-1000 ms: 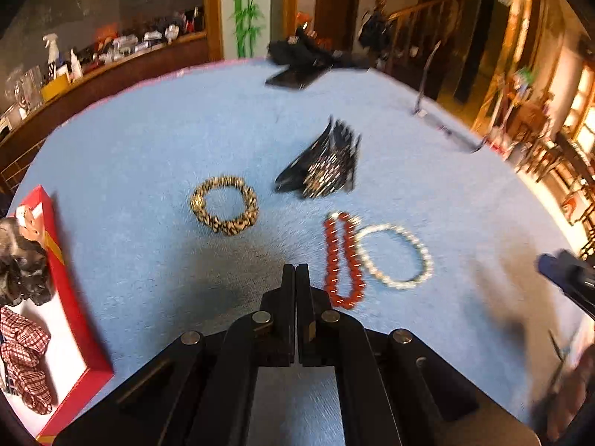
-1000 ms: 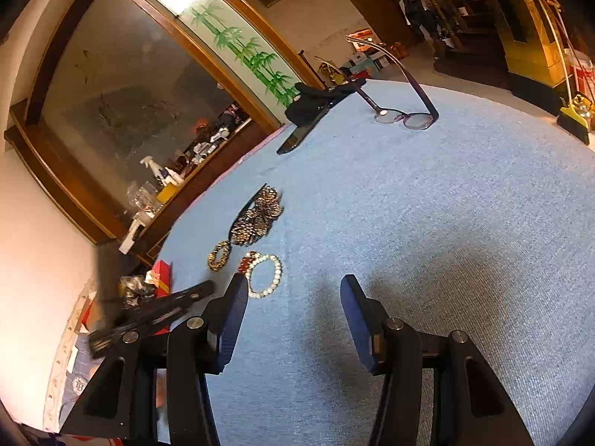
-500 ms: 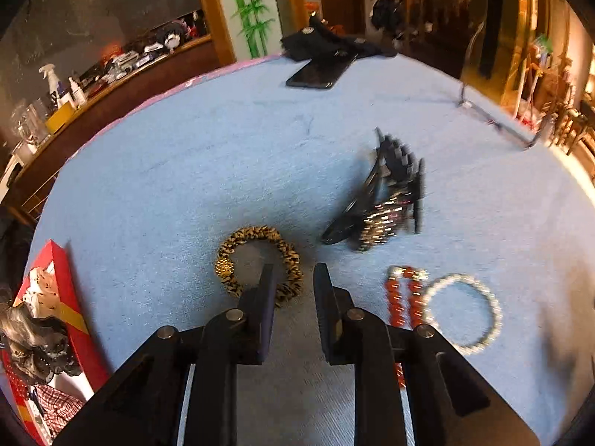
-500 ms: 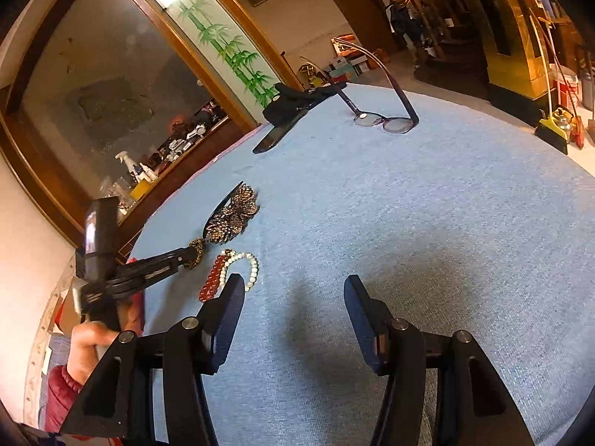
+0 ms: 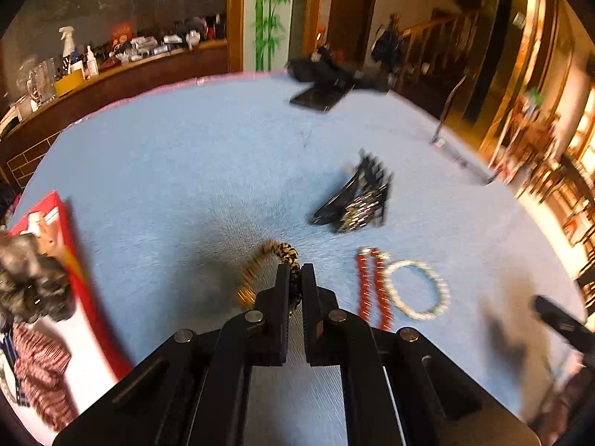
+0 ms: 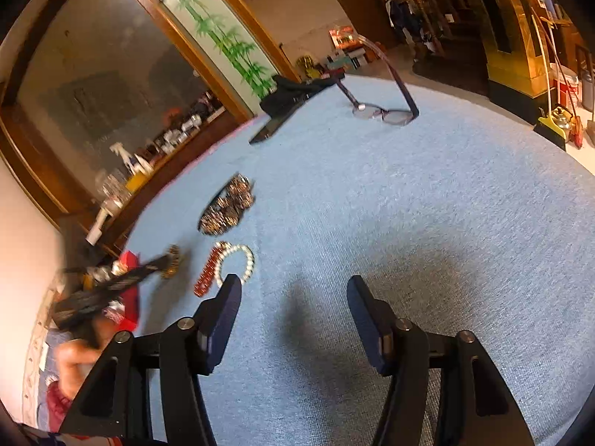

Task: Organize jewelry
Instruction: 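Grasp the leopard-print bracelet with the left gripper, then grasp the black hair claw clips with the right gripper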

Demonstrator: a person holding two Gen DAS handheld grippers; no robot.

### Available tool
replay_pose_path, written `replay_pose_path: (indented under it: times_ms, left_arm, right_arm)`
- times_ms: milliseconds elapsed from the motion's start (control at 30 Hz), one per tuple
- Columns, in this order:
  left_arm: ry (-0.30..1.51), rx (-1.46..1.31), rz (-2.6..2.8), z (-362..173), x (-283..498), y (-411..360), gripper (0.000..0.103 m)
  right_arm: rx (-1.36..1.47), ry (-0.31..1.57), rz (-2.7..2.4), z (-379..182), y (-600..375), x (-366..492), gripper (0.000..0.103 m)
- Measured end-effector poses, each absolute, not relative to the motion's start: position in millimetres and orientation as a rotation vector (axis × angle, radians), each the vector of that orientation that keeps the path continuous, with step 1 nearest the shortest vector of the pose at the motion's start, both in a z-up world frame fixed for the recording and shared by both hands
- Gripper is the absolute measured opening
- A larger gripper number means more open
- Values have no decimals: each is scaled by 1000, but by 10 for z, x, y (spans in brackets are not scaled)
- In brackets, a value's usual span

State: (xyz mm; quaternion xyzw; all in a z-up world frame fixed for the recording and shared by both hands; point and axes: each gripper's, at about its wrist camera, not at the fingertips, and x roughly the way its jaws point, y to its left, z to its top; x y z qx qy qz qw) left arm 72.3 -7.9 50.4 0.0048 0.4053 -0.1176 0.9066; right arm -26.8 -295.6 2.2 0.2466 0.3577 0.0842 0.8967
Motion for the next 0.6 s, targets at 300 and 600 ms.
replay_pose_path:
  times_ms: [300, 600]
  left_arm:
    - [737, 3, -245, 645, 504, 138, 5]
    - [747, -44, -226, 621, 567, 292, 5]
  right_arm:
    - [493, 863, 207, 400, -2364, 411, 86]
    - [504, 1016, 65, 344, -1781, 1552, 87]
